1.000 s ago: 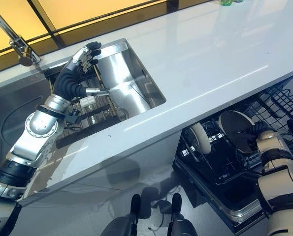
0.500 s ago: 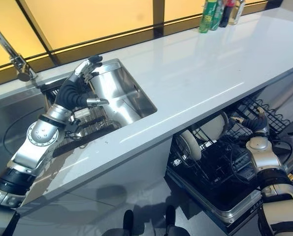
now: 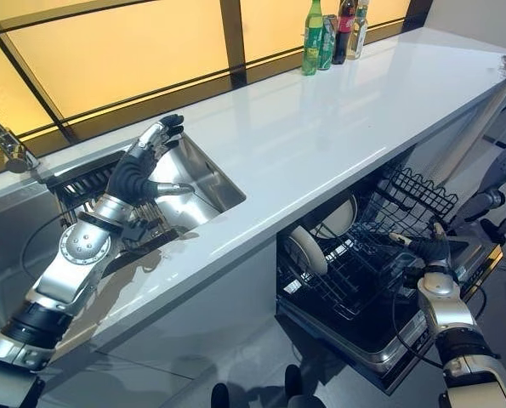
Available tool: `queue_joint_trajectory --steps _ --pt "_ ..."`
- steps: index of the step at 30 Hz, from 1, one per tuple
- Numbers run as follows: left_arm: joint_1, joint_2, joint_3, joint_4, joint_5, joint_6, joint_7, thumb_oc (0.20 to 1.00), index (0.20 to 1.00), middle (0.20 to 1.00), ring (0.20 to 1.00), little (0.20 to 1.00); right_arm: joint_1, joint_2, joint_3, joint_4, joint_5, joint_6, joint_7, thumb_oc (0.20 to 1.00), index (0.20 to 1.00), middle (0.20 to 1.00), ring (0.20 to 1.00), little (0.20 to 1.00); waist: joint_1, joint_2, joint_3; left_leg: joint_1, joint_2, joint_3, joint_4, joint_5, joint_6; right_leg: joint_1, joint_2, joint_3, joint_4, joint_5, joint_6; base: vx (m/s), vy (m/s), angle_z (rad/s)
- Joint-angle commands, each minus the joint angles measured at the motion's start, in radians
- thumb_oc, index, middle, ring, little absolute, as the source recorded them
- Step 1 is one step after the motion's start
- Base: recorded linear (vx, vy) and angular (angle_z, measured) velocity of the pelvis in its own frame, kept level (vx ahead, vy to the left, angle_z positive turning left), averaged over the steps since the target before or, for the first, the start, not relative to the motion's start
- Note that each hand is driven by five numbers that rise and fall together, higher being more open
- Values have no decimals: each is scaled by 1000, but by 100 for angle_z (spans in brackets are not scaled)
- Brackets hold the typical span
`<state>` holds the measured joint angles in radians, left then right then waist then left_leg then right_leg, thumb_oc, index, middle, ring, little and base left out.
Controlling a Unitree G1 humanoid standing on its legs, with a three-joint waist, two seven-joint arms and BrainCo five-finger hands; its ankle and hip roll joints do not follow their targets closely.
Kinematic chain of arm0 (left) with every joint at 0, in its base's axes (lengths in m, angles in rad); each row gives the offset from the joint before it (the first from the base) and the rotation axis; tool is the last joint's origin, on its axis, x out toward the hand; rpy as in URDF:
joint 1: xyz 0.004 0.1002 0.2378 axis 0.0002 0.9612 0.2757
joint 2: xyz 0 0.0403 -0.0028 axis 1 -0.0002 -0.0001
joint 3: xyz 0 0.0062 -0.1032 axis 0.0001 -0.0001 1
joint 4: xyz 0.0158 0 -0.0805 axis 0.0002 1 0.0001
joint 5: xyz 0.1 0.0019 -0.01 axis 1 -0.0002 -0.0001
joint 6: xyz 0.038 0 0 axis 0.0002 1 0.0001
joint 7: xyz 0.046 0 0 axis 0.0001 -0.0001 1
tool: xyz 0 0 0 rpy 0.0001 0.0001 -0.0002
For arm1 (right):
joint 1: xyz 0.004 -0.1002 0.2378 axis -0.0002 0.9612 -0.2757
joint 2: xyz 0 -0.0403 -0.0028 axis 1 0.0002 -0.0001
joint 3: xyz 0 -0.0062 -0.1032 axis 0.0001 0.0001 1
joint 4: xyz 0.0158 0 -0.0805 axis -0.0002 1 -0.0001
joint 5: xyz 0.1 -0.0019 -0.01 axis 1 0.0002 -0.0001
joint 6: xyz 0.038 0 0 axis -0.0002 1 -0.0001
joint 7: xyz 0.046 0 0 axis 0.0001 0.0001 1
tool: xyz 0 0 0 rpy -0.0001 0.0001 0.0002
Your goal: Pick up plates and place into dishwasher.
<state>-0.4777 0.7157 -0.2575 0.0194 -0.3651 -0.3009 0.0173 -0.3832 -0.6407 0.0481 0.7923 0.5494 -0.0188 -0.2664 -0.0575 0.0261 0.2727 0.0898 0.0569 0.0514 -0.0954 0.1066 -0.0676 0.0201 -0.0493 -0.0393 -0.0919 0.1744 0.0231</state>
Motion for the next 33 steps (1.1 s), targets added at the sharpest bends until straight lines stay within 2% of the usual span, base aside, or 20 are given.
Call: queue_joint_trajectory --steps 1,4,10,14,19,23,25,30,33 --pt "-43 -7 23 -27 -17 -39 11 1000 1000 1000 1000 1000 -119 21 -25 121 181 -106 53 1000 1000 1000 1000 1000 31 11 27 -23 -60 26 72 -139 46 -6 -36 -1 54 -91 61 0 0 0" --pt "-57 1 20 -32 -33 -43 8 1000 1000 1000 1000 1000 -165 31 -55 221 235 -126 58 1000 1000 1000 1000 1000 45 27 46 -48 -63 20 84 -137 45 -23 -39 -9 59 -91 58 -51 -40 3" --pt "-68 13 18 -42 -62 -57 38 1000 1000 1000 1000 1000 -278 14 -68 336 314 -164 38 1000 1000 1000 1000 1000 66 82 110 -116 -75 1 120 -121 43 -81 -51 -34 116 -109 43 -53 -10 4" --pt "-74 11 16 -39 -68 -69 62 1000 1000 1000 1000 1000 -330 -14 -82 386 324 -150 -3 1000 1000 1000 1000 1000 69 117 150 -164 -85 -10 152 -111 42 -134 -62 -54 186 -137 34 -78 41 5" --pt "-69 6 7 -52 -75 -67 79 1000 1000 1000 1000 1000 -381 -40 -81 417 423 -136 60 1000 1000 1000 1000 1000 75 147 191 -220 -101 -25 211 -112 49 -190 -73 -72 261 -165 16 -68 27 11" --pt "-69 -8 7 -55 -78 -70 66 1000 1000 1000 1000 1000 -406 -38 -66 417 505 -139 209 1000 1000 1000 1000 1000 83 149 211 -267 -114 -38 285 -129 57 -227 -86 -82 319 -182 4 -57 -5 6" --pt "-75 -9 12 -54 -85 -68 47 1000 1000 1000 1000 1000 -415 -36 -52 413 528 -118 274 1000 1000 1000 1000 1000 88 143 218 -292 -117 -40 320 -138 62 -246 -91 -87 345 -187 2 -62 -40 6" --pt "-94 0 18 -50 -99 -61 14 1000 1000 1000 1000 1000 -466 -42 -3 388 567 -75 366 1000 1000 1000 1000 1000 100 113 231 -368 -121 -38 441 -174 76 -306 -97 -94 438 -207 -8 -64 -55 4" --pt "-106 1 19 -40 -106 -54 2 1000 1000 1000 1000 1000 -506 -32 18 362 584 -60 387 1000 1000 1000 1000 1000 109 94 234 -417 -127 -42 526 -208 88 -347 -95 -91 521 -233 -16 -29 -41 -2"
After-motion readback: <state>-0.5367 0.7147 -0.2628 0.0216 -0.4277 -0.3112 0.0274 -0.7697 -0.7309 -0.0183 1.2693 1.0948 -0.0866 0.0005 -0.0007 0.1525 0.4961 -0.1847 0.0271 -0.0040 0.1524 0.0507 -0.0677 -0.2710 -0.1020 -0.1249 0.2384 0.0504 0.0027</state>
